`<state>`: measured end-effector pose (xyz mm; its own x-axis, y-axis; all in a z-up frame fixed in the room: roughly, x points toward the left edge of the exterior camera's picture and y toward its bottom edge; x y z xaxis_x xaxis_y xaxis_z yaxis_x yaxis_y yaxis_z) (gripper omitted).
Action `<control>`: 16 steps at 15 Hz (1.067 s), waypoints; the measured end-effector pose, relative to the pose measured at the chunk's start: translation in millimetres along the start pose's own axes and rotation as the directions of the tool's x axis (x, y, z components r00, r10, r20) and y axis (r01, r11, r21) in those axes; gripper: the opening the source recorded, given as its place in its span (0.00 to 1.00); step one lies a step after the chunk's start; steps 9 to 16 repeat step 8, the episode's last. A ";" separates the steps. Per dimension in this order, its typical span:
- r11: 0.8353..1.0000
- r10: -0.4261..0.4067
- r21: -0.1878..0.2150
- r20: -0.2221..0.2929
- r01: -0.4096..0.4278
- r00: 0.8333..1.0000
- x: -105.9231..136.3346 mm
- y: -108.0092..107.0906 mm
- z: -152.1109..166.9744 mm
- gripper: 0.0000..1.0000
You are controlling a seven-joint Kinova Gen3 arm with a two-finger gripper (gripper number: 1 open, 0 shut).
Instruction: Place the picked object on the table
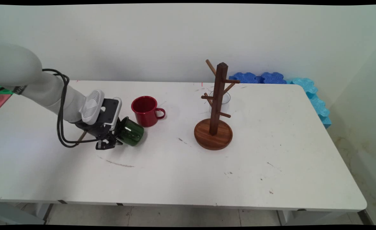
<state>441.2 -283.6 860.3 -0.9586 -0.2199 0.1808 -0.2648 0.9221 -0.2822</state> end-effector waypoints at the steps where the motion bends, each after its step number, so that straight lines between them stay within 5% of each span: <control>1: 1.000 0.002 0.002 0.001 -0.002 1.000 0.3 0.4 0.9 1.00; 16: 1.000 0.014 0.009 0.003 -0.014 1.000 2.5 1.4 3.8 1.00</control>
